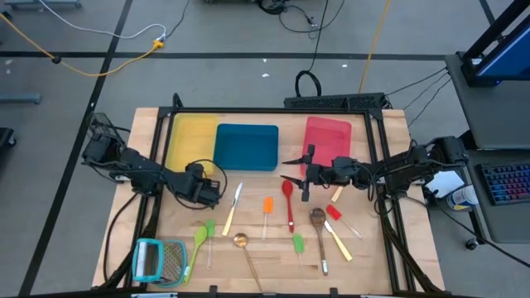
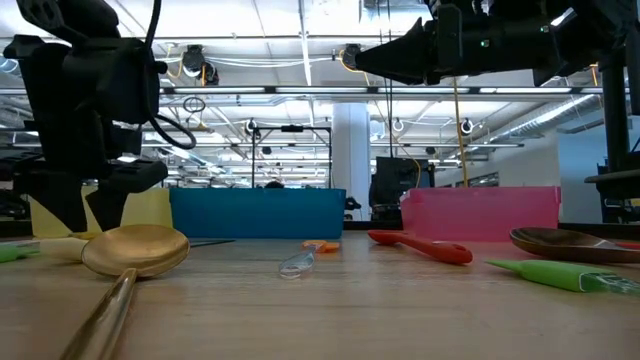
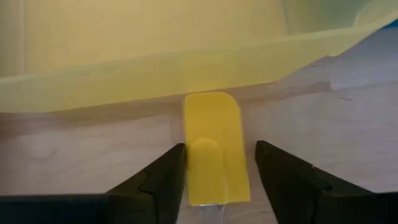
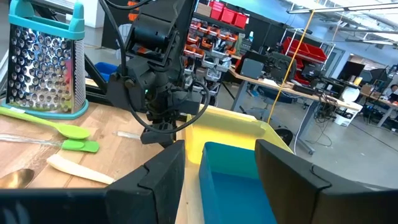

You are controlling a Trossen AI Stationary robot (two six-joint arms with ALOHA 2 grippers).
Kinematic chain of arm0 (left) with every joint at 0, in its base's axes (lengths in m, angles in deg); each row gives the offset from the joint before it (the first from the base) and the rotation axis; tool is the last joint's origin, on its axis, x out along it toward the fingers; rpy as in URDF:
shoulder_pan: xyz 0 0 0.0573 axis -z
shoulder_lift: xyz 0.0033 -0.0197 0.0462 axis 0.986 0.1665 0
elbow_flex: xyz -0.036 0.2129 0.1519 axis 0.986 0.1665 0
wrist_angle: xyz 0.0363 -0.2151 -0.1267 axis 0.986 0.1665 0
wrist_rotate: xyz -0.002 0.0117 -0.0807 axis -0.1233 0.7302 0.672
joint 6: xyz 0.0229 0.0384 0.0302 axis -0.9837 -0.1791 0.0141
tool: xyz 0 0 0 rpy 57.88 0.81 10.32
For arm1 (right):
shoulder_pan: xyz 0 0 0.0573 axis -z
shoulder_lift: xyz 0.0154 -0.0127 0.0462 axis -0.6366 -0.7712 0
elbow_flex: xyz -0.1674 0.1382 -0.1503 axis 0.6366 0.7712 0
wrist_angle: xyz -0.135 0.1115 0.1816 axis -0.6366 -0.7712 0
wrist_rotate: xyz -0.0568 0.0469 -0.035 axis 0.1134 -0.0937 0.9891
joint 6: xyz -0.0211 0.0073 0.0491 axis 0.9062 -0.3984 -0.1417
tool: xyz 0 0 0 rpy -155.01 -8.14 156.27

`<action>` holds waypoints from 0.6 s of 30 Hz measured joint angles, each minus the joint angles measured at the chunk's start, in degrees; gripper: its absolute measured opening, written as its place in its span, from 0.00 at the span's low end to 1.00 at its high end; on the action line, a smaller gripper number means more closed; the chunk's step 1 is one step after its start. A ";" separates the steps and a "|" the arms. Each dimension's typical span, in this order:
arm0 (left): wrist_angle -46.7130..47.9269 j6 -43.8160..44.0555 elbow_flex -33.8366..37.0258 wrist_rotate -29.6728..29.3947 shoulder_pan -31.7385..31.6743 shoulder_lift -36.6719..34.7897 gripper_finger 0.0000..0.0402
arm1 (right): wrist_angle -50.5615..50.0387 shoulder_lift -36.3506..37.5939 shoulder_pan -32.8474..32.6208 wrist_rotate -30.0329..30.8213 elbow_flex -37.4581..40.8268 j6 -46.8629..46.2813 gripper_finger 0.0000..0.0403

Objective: Pick & Place Kitchen Items
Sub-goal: Put the yellow spatula into the blue bin

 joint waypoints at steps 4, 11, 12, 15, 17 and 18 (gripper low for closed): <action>-0.23 -0.05 0.02 0.05 0.95 0.00 0.29 | 0.00 0.00 -0.02 0.00 0.00 0.00 0.46; -2.71 -0.28 0.09 0.03 3.43 -0.63 0.06 | -0.02 0.00 -0.02 -0.01 0.00 0.00 0.46; -3.87 -0.95 0.14 -0.45 3.90 -0.95 0.03 | -0.02 0.00 -0.02 -0.02 0.00 0.00 0.46; -8.05 -2.42 -1.06 0.82 5.48 -1.43 0.01 | 0.00 0.00 -0.02 -0.02 0.00 0.00 0.46; -8.71 -3.25 -2.27 2.67 5.74 -1.85 0.02 | -0.01 0.00 -0.02 -0.02 0.00 0.00 0.46; -8.92 -3.96 -2.65 2.49 5.90 -1.84 0.01 | 0.00 -0.01 -0.02 -0.02 -0.03 0.00 0.46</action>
